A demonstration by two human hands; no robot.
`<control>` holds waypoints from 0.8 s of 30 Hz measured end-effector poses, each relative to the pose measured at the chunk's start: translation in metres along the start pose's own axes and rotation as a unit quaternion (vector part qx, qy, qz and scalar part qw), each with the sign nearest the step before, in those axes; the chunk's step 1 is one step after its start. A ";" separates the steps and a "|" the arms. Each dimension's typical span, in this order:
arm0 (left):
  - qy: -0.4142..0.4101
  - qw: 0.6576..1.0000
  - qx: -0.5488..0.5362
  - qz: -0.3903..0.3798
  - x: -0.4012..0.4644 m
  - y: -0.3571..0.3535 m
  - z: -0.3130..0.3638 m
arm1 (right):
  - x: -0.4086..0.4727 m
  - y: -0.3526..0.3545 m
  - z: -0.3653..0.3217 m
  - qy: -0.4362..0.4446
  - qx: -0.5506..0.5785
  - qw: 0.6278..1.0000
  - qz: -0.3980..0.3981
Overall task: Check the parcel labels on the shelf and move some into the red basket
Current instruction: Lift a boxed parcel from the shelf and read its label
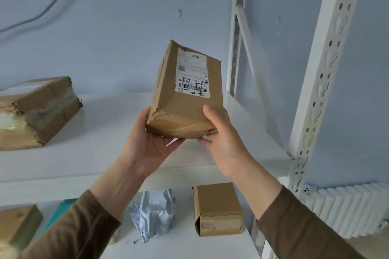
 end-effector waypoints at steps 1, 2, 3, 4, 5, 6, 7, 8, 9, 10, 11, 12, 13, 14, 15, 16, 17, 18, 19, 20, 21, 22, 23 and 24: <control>-0.006 1.000 0.008 -0.002 -0.001 0.000 0.000 | 0.000 0.002 0.001 -0.021 0.021 1.000 -0.012; -0.017 1.000 0.022 -0.005 -0.003 0.000 0.000 | 0.001 0.005 0.001 -0.039 0.041 0.998 -0.019; -0.039 0.998 0.049 -0.009 -0.004 -0.001 0.001 | 0.003 0.008 0.001 -0.053 0.062 0.996 -0.020; -0.069 0.993 0.090 -0.014 -0.006 -0.001 0.002 | 0.004 0.012 0.001 -0.065 0.082 0.994 -0.016; -0.105 0.986 0.132 -0.017 -0.007 -0.001 0.005 | 0.006 0.015 0.000 -0.076 0.102 0.992 -0.012; -0.138 0.975 0.172 -0.016 -0.010 -0.003 0.009 | 0.008 0.019 0.000 -0.082 0.118 0.990 -0.009; -0.169 0.962 0.212 -0.015 -0.013 -0.004 0.012 | 0.011 0.023 -0.001 -0.083 0.127 0.988 -0.008; -0.192 0.948 0.255 -0.020 -0.015 -0.006 0.015 | 0.013 0.027 -0.002 -0.079 0.130 0.988 -0.009; -0.208 0.932 0.294 -0.031 -0.018 -0.008 0.018 | 0.016 0.031 -0.003 -0.074 0.131 0.989 -0.010; -0.215 0.920 0.325 -0.047 -0.019 -0.010 0.019 | 0.018 0.035 -0.004 -0.070 0.133 0.989 -0.013; -0.220 0.910 0.347 -0.063 -0.020 -0.011 0.020 | 0.021 0.038 -0.006 -0.069 0.128 0.989 -0.021; -0.227 0.900 0.364 -0.073 -0.021 -0.012 0.021 | 0.022 0.041 -0.007 -0.065 0.108 0.991 -0.036; -0.245 0.884 0.392 -0.073 -0.021 -0.012 0.022 | 0.023 0.043 -0.008 -0.056 0.076 0.994 -0.055; -0.274 0.853 0.440 -0.063 -0.020 -0.010 0.024 | 0.025 0.044 -0.009 -0.043 0.042 0.996 -0.069; -0.313 0.804 0.503 -0.051 -0.018 -0.008 0.025 | 0.026 0.045 -0.010 -0.029 0.017 0.997 -0.076; -0.359 0.747 0.558 -0.044 -0.018 -0.006 0.026 | 0.027 0.046 -0.010 -0.015 0.001 0.997 -0.073; -0.405 0.689 0.599 -0.042 -0.017 -0.004 0.026 | 0.029 0.046 -0.011 -0.001 -0.006 0.998 -0.069; -0.446 0.638 0.626 -0.046 -0.016 -0.002 0.025 | 0.030 0.047 -0.011 0.008 -0.004 0.998 -0.064; -0.479 0.597 0.642 -0.052 -0.015 -0.001 0.022 | 0.032 0.047 -0.011 0.016 0.005 0.998 -0.062; -0.502 0.569 0.650 -0.055 -0.013 0.001 0.020 | 0.033 0.047 -0.011 0.024 0.017 0.998 -0.059; -0.517 0.555 0.649 -0.057 -0.011 0.002 0.018 | 0.033 0.047 -0.012 0.031 0.026 0.998 -0.055; -0.525 0.554 0.644 -0.060 -0.010 0.003 0.017 | 0.033 0.046 -0.012 0.039 0.027 0.998 -0.047; -0.523 0.567 0.633 -0.065 -0.007 0.005 0.017 | 0.031 0.044 -0.013 0.050 0.014 0.998 -0.042; -0.504 0.605 0.612 -0.073 -0.006 0.006 0.019 | 0.028 0.041 -0.014 0.063 -0.010 0.997 -0.040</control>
Point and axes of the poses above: each hand's wrist, its own x-axis towards the middle knuckle, its own y-axis out of the back of the hand, z = x × y, the point moved 2 cm from there along x, towards the middle knuckle, and after that the axes turned 2 degrees about x, right-handed, at the moved point
